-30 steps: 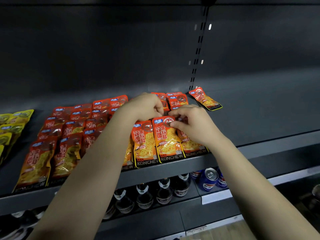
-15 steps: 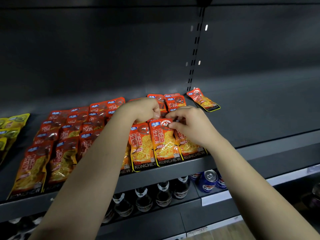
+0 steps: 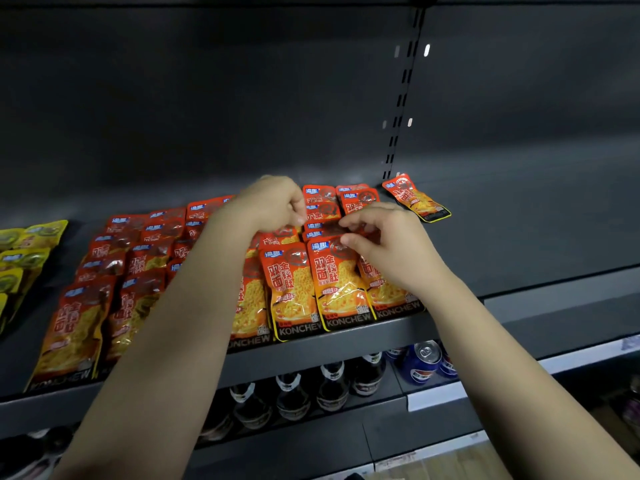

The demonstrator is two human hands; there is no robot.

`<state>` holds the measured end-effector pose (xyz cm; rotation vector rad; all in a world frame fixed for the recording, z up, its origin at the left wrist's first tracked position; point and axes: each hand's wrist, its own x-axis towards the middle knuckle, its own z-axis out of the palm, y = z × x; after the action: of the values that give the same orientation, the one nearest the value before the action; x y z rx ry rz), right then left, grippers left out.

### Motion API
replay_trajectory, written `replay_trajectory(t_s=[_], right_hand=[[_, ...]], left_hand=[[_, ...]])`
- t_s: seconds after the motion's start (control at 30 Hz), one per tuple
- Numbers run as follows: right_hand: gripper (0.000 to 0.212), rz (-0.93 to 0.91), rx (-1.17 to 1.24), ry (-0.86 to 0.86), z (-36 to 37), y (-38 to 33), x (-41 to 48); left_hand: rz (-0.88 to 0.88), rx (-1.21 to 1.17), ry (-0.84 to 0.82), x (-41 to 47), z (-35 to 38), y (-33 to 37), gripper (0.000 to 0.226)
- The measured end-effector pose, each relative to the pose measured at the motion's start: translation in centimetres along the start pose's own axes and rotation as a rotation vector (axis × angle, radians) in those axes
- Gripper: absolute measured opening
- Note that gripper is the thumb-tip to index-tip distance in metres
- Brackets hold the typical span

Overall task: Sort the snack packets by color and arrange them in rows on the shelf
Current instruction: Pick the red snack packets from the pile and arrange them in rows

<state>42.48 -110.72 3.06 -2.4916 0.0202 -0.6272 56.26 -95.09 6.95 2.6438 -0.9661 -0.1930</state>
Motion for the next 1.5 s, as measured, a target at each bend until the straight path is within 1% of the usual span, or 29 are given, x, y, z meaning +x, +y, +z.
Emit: replay_trajectory(t_s=[0.07,0.17,0.33,0.47,0.67,0.87,1.03,1.1,1.17,1.23,1.4,1.5], right_hand=[[0.019,-0.046,0.013,-0.001,0.2,-0.8,0.2],[0.019,-0.120,0.008,-0.088,0.9,-2.1,0.5],[0.027,-0.172,-0.075,-0.194,2.5,-2.7,1.1],[0.032,-0.158,-0.132,-0.236,3.0,-2.6,1.3],[0.033,-0.137,-0.116,-0.233,3.1,-2.5,1.3],[0.033,-0.138,-0.093,-0.224,3.0,-2.5,1.3],[0.033,-0.147,-0.100,-0.224,3.0,-2.4,1.3],[0.031,-0.154,-0.080,-0.195,3.0,-2.2,1.3],[0.026,-0.161,-0.033,-0.143,2.7,-2.2,1.4],[0.021,-0.166,0.000,-0.095,2.1,-2.1,1.5],[0.017,-0.080,0.010,-0.014,-0.1,-0.6,2.1],[0.016,0.034,-0.036,0.013,-1.7,1.7,2.7]], left_hand=[[-0.031,0.031,-0.083,-0.9,-0.9,-0.9,0.005],[-0.049,0.053,-0.181,-2.0,-1.6,-1.7,0.006],[-0.018,0.063,-0.203,-2.7,-1.4,-2.3,0.006],[-0.008,0.029,-0.207,-2.4,-1.0,-2.8,0.008],[-0.025,-0.047,-0.223,-1.8,-0.2,-3.3,0.020],[-0.046,-0.088,-0.138,-1.3,-0.2,-3.6,0.015],[-0.062,-0.073,-0.147,-1.4,-0.2,-3.6,0.011],[-0.067,-0.068,-0.137,-1.5,-0.3,-3.5,0.007],[-0.074,-0.064,-0.076,-1.6,-0.5,-3.2,0.007],[-0.071,-0.054,0.014,-1.8,-0.6,-2.7,0.012],[-0.019,-0.019,0.136,-1.8,-0.6,-0.1,0.012],[0.054,0.042,0.184,-1.7,0.3,1.9,0.015]])
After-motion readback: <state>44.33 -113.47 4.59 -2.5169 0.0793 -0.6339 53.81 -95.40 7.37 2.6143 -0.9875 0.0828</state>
